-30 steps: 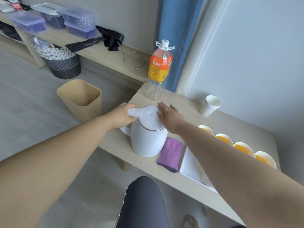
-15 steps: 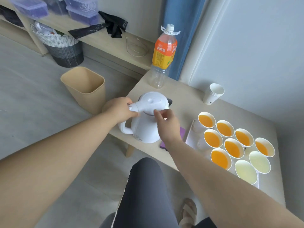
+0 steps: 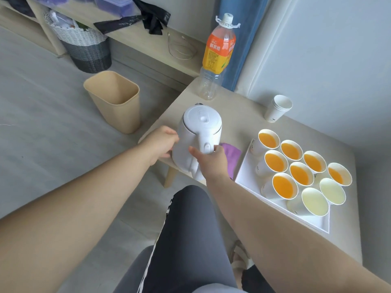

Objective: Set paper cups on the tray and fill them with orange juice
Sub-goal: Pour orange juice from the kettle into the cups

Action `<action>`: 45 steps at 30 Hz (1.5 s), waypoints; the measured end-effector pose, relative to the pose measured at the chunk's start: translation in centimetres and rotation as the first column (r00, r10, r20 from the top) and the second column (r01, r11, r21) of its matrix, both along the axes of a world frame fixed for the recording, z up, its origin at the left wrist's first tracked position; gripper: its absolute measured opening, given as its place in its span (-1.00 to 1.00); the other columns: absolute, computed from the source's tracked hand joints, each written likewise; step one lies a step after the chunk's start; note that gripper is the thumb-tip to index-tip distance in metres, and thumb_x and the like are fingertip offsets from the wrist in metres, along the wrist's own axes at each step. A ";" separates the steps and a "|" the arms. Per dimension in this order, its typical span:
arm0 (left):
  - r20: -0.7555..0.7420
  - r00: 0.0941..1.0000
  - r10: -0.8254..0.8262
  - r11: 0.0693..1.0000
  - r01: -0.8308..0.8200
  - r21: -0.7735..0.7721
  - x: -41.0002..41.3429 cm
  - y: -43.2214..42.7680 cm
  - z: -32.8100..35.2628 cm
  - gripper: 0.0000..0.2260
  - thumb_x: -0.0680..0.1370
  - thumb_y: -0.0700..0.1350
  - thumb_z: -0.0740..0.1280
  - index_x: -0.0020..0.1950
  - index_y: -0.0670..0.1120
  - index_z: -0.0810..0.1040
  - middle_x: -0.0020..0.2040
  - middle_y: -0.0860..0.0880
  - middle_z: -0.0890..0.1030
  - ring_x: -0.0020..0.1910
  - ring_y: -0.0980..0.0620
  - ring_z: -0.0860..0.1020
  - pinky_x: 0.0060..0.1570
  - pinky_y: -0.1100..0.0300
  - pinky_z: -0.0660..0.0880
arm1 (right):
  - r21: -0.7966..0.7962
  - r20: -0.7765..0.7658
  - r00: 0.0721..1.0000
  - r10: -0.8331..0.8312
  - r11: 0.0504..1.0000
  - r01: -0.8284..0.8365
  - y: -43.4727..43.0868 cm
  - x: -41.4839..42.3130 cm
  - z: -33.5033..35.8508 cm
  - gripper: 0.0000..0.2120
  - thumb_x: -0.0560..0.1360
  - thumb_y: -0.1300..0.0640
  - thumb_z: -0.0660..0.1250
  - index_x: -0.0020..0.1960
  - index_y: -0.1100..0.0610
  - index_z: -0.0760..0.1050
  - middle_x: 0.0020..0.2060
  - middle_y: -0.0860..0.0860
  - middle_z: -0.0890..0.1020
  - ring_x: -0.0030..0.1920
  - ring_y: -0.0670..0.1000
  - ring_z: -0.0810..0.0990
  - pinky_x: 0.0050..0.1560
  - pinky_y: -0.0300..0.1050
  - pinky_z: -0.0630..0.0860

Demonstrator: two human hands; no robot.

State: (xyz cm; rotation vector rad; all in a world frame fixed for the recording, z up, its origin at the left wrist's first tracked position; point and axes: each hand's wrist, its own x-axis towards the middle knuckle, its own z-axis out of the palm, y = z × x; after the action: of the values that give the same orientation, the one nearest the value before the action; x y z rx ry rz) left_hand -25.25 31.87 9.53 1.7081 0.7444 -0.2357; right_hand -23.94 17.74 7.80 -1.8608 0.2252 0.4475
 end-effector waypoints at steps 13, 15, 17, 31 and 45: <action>0.112 0.993 0.046 0.985 -0.027 -0.169 4.3 -2.7 -1.3 -0.59 0.57 0.12 0.26 0.40 0.09 0.34 0.19 0.10 0.50 0.09 0.01 0.46 0.04 0.13 0.32 | 0.000 0.165 0.983 -0.085 0.996 0.086 -2.5 -0.1 -0.6 -0.78 0.47 0.15 0.39 0.01 0.12 0.36 -0.26 -0.11 0.47 -0.26 -0.09 0.47 -0.32 -0.37 0.38; 0.108 0.993 0.036 0.990 -0.021 -0.138 4.1 -2.8 -0.8 -0.60 0.57 0.13 0.26 0.39 0.08 0.35 0.16 0.09 0.49 0.09 0.01 0.46 0.05 0.13 0.32 | 0.014 0.177 0.981 -0.082 0.997 0.081 -2.8 0.0 -0.2 -0.80 0.48 0.17 0.37 -0.02 0.13 0.35 -0.28 -0.12 0.44 -0.26 -0.05 0.45 -0.25 -0.28 0.39; 0.112 0.993 0.027 0.995 -0.016 -0.096 3.9 -3.1 -0.1 -0.60 0.56 0.14 0.26 0.37 0.08 0.37 0.17 0.08 0.50 0.08 0.00 0.46 0.04 0.12 0.33 | 0.022 0.184 0.980 -0.069 0.998 0.066 -3.3 0.0 0.4 -0.82 0.49 0.18 0.35 -0.05 0.13 0.33 -0.29 -0.10 0.44 -0.27 -0.04 0.44 -0.26 -0.23 0.38; 0.146 0.983 -0.112 0.993 0.105 0.055 0.7 -9.8 9.2 -0.49 0.48 0.30 0.29 0.30 0.03 0.45 0.16 -0.01 0.58 0.07 -0.10 0.57 0.15 -0.07 0.51 | 0.004 0.417 0.899 -0.134 0.989 0.146 -11.0 -3.3 9.4 -0.67 0.38 -0.06 0.46 -0.11 0.13 0.41 -0.30 -0.08 0.51 -0.26 -0.05 0.49 -0.26 -0.15 0.37; 0.140 0.850 -0.507 0.859 0.487 0.156 -0.8 -26.6 17.4 -0.40 0.54 0.29 0.18 0.44 -0.06 0.34 0.35 -0.20 0.44 0.07 -0.29 0.57 -0.02 0.03 0.54 | -0.087 0.568 0.787 -0.243 0.933 0.350 -29.3 -6.8 18.3 -0.58 0.30 -0.13 0.50 -0.14 0.17 0.45 -0.26 0.06 0.56 -0.27 0.06 0.50 -0.22 -0.06 0.44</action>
State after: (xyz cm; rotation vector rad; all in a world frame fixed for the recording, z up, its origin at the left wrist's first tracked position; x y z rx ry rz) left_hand -26.04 5.27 26.90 1.9849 0.1694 -0.3988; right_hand -30.78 -11.59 26.10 -2.0119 0.1677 -0.3513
